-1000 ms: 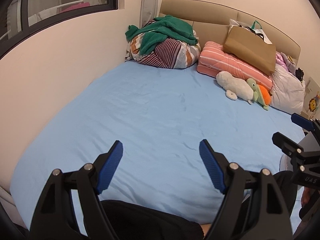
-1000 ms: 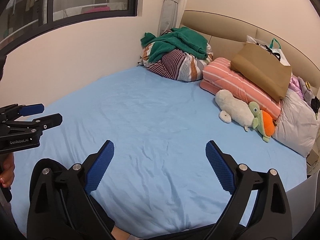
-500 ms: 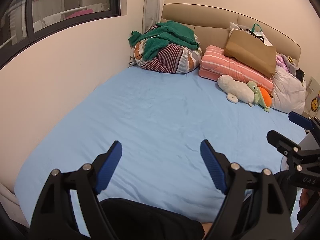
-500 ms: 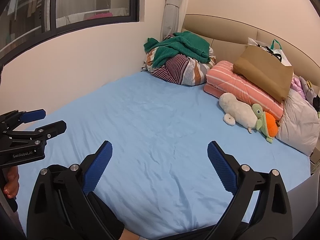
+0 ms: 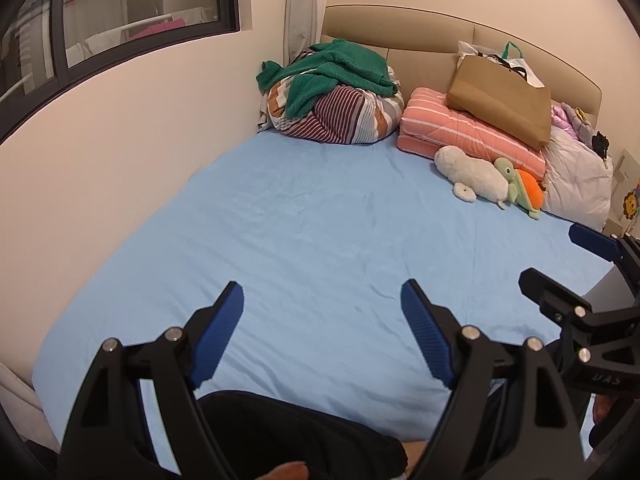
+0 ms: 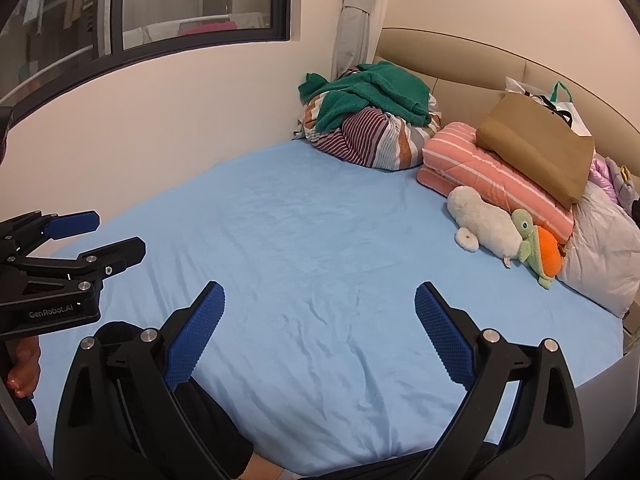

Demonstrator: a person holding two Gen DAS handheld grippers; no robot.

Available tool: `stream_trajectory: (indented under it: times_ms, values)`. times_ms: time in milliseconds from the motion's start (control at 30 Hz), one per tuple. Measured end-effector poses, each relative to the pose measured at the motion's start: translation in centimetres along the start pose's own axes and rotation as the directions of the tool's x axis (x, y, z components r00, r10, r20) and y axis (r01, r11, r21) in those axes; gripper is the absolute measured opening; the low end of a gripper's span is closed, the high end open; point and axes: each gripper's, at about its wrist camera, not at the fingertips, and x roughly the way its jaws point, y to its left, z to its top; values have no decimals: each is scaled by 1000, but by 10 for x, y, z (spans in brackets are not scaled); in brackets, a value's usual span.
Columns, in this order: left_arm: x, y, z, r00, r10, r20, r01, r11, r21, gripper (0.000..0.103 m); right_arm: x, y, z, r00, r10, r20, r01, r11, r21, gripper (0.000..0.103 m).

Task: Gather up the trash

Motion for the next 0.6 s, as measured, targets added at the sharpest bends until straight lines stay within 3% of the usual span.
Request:
stream_trajectory:
  times_ms: [600]
  values:
    - [-3, -1, -1, 1000, -1, 1, 1, 1000, 1, 81, -1, 6, 0, 1000, 10, 7, -10, 1000, -8, 93]
